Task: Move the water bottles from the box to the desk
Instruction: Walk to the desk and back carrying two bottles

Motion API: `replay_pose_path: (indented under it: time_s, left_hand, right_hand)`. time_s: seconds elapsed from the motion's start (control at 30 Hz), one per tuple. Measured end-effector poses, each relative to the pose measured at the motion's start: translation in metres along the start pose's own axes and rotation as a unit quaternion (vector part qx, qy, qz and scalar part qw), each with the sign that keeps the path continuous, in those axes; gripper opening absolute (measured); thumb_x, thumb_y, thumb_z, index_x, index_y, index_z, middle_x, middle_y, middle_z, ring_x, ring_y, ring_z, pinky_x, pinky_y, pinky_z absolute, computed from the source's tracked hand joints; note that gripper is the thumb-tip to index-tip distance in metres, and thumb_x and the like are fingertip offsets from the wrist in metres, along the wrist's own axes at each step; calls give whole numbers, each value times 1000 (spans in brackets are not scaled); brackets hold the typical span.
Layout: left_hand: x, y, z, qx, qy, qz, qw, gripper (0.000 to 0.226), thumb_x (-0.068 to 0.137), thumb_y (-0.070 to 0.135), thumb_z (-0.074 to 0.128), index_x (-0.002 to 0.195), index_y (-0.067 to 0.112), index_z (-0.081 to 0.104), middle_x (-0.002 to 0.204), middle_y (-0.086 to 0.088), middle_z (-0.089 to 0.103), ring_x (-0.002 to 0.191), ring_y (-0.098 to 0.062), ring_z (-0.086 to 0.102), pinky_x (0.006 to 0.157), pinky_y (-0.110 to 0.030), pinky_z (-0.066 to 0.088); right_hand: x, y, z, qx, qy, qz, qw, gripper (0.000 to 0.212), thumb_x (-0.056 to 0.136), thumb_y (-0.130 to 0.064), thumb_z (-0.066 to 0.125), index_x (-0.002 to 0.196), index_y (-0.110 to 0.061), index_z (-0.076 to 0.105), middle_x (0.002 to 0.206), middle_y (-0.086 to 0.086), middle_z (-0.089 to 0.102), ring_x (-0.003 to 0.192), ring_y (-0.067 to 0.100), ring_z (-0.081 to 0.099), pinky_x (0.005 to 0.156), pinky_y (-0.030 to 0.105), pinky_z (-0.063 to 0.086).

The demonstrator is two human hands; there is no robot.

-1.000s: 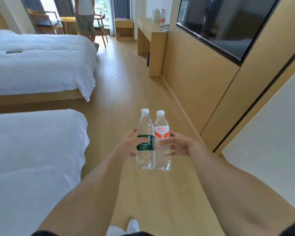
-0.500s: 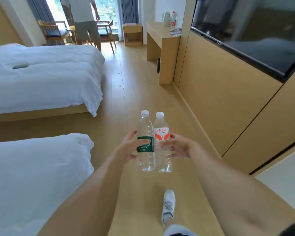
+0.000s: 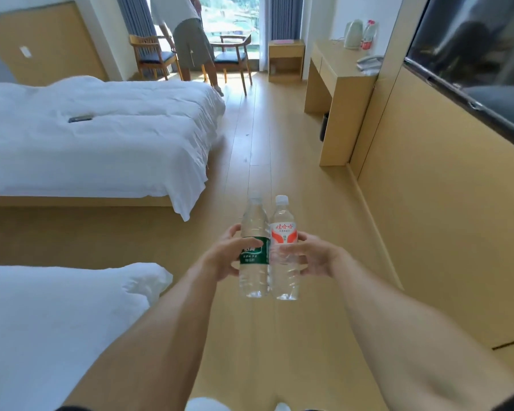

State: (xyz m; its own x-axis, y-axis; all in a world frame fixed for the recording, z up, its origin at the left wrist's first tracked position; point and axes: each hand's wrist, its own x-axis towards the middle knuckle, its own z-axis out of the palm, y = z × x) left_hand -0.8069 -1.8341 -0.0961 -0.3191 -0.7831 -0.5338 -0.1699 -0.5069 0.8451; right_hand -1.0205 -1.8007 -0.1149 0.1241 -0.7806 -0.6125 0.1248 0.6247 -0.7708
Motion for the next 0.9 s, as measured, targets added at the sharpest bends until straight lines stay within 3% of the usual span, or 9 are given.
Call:
replay_pose_path:
  time_s: [0.1,0.27,0.6,0.73,0.9]
  left_hand:
    - [38,24,2,-8,-3,-4,1000,60,87,7,72,136,28,44,113,-18,70,105,-35,69,88,-62,55]
    - [109,58,1,-9,-16,-9,1000,62,86,8,74,137,28,44,115,-18,69,105,-35,69,87,-62,55]
    - [301,150,-18,-5,-77,-17,997,65,84,10,77,137,28,44,113,-17,70,104,-34,70,86,-65,55]
    - [369,198,-34,3,-90,-19,996,64,84,11,77,136,29,45,111,-16,72,102,-33,70,87,-65,54]
    - [437,250,-54,23,-98,-14,995,61,85,14,78,134,29,46,111,-14,72,103,-32,70,89,-65,53]
  right_hand:
    - [29,-29,-19,2,-10,1,1000,55,81,-4,79,129,-17,57,123,10,70,107,28,68,70,43,59]
    - [86,-72,-50,1,-4,7,1000,57,80,-3,80,130,-17,57,123,10,70,113,30,67,85,50,56]
    - [222,-186,-109,0,65,12,998,56,82,-4,78,132,-16,54,126,11,67,109,29,66,96,57,51]
    - [276,-238,-123,13,76,15,997,55,83,-4,77,132,-16,55,126,11,67,107,28,66,95,55,52]
    - [337,-290,-137,28,74,13,997,55,83,-3,76,132,-16,55,124,10,67,103,27,66,80,48,56]
